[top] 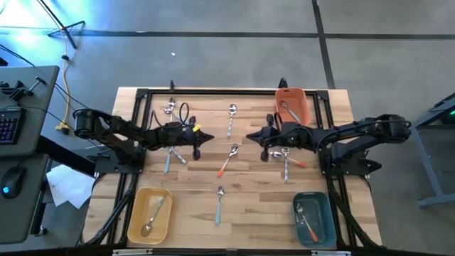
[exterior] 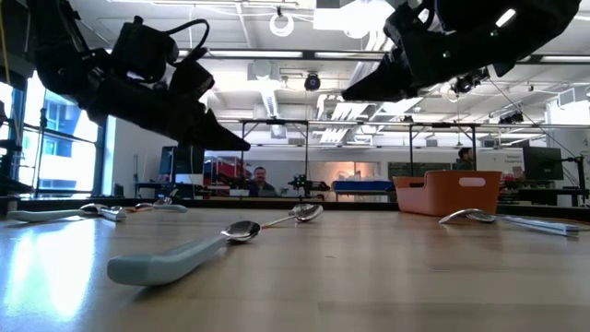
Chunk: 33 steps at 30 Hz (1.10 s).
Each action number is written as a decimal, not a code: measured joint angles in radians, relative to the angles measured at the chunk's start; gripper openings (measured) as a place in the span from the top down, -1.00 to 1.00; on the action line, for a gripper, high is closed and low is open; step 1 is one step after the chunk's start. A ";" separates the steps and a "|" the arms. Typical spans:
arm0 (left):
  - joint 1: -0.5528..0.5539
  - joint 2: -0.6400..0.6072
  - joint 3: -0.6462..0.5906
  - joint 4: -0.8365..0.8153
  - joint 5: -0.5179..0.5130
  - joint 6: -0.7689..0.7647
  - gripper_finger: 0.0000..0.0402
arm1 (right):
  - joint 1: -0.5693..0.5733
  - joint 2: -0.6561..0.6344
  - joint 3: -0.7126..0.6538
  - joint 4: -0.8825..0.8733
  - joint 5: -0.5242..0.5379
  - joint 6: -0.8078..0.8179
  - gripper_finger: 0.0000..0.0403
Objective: Sort silverware by color (type)
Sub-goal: Put the middle left light blue patterned spoon into the yellow bin
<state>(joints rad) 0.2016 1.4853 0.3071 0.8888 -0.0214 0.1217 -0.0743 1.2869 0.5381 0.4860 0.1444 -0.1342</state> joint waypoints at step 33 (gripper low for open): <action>-0.138 0.000 0.304 -0.484 -0.172 -0.139 0.75 | -0.358 0.000 0.168 -0.213 -0.268 -0.134 1.00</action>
<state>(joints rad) 0.0633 1.4853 0.6110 0.4052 -0.1931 -0.0177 -0.4324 1.2869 0.7059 0.2734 -0.1236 -0.2681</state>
